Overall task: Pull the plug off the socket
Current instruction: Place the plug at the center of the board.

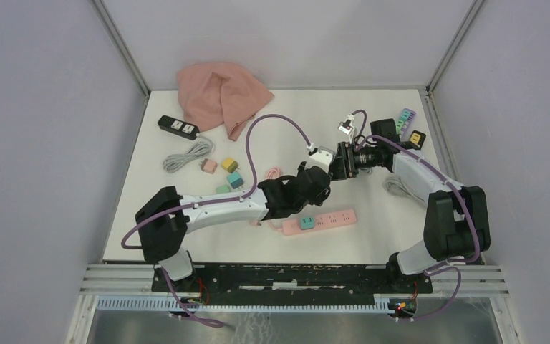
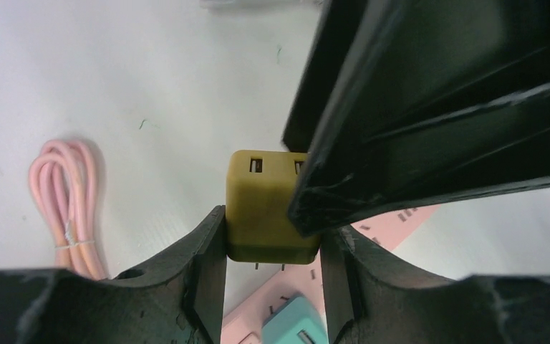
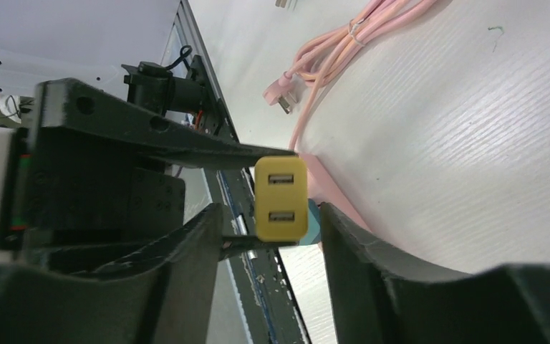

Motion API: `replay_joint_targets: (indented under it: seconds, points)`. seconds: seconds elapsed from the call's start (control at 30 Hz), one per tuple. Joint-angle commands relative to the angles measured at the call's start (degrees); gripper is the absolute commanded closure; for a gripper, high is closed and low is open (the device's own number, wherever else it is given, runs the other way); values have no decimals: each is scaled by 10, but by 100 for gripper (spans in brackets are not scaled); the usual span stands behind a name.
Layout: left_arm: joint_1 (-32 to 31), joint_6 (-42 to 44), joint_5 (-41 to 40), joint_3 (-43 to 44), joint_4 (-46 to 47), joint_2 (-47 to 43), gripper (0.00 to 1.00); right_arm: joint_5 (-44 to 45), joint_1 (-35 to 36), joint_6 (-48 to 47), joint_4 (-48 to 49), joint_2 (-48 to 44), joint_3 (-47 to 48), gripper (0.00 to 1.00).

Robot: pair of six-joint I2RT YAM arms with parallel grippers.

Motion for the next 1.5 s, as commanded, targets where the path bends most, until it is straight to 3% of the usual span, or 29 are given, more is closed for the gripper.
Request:
replay_joint_targets:
  seconds: [0.0,0.23,0.37,0.8,1.0,1.27,1.33,1.43,1.47]
  points:
    - [8,10,-46,-49,39,-43,97,-7,-1,-15,-5,-13,7,38]
    - [33,-35,-139,-139,29,-115,97,-8,-1,-30,-17,-12,12,34]
    - [74,-63,-144,-181,1,-157,97,-8,-2,-32,-17,-10,12,34]
    - [339,-190,-62,-312,9,-254,97,-8,-1,-38,-21,-5,13,34]
    - [427,-222,-42,-294,5,-209,97,-8,-1,-39,-22,-5,12,34]
    - [455,-237,-22,-219,-56,-110,95,-9,-2,-41,-24,-5,14,34]
    - [458,-242,-18,-221,-54,-104,90,-9,-2,-42,-25,-5,13,33]
    - [460,-245,-17,-226,-49,-106,64,-10,-1,-43,-25,-4,14,33]
    - [460,-246,-17,-227,-48,-106,49,-11,-1,-43,-26,-3,14,34]
